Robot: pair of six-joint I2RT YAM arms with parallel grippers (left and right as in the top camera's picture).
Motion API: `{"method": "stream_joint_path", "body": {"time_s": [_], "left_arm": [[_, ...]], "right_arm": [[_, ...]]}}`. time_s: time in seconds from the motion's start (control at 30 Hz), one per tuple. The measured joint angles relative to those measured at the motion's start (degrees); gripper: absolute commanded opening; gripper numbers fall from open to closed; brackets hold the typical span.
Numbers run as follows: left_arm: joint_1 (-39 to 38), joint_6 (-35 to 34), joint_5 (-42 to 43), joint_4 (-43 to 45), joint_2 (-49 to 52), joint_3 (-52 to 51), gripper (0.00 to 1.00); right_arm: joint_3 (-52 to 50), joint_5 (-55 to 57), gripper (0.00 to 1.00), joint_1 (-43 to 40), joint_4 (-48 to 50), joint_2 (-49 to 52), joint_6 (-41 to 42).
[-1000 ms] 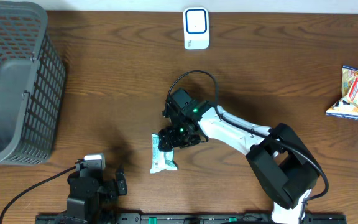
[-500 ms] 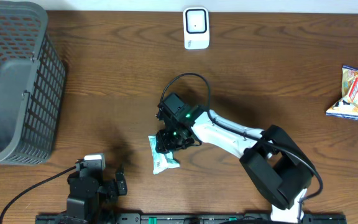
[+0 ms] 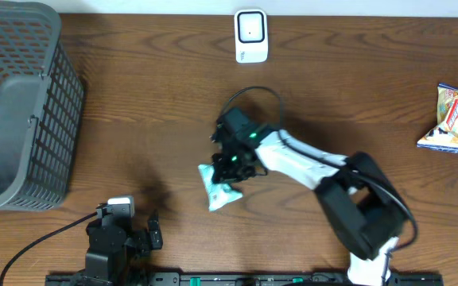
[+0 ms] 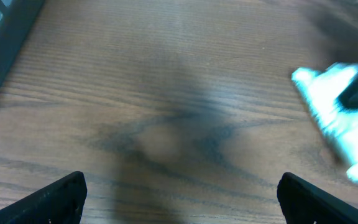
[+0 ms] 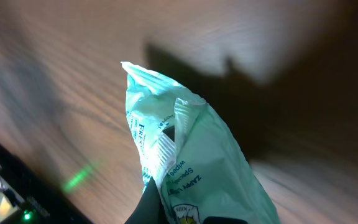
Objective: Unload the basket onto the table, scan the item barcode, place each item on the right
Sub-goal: 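Grasp the wipes pack and lift it toward the right, then carry the wipes pack up to the white scanner with the right gripper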
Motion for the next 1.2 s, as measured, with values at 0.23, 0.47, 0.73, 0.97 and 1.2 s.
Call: {"method": "stream_joint_path", "body": {"time_s": [0.23, 0.47, 0.73, 0.97, 1.2], "left_arm": [[0.0, 0.0, 0.0, -0.02, 0.0, 0.0, 0.98], [0.0, -0.02, 0.0, -0.02, 0.0, 0.0, 0.98], [0.0, -0.02, 0.0, -0.02, 0.0, 0.0, 0.98], [0.0, 0.0, 0.0, -0.02, 0.0, 0.0, 0.98], [0.0, -0.02, 0.0, -0.02, 0.0, 0.0, 0.98]], "right_arm": [[-0.46, 5.99, 0.02, -5.79, -3.91, -23.28, -1.99], [-0.11, 18.75, 0.01, -5.64, -9.9, -45.55, 2.14], [-0.11, 25.09, 0.01, -5.22, -13.92, -57.07, 7.65], [-0.11, 27.23, 0.01, -5.2, -15.04, -57.79, 3.3], [-0.26, 42.42, 0.01, -4.83, -4.98, -46.21, -2.69]]}}
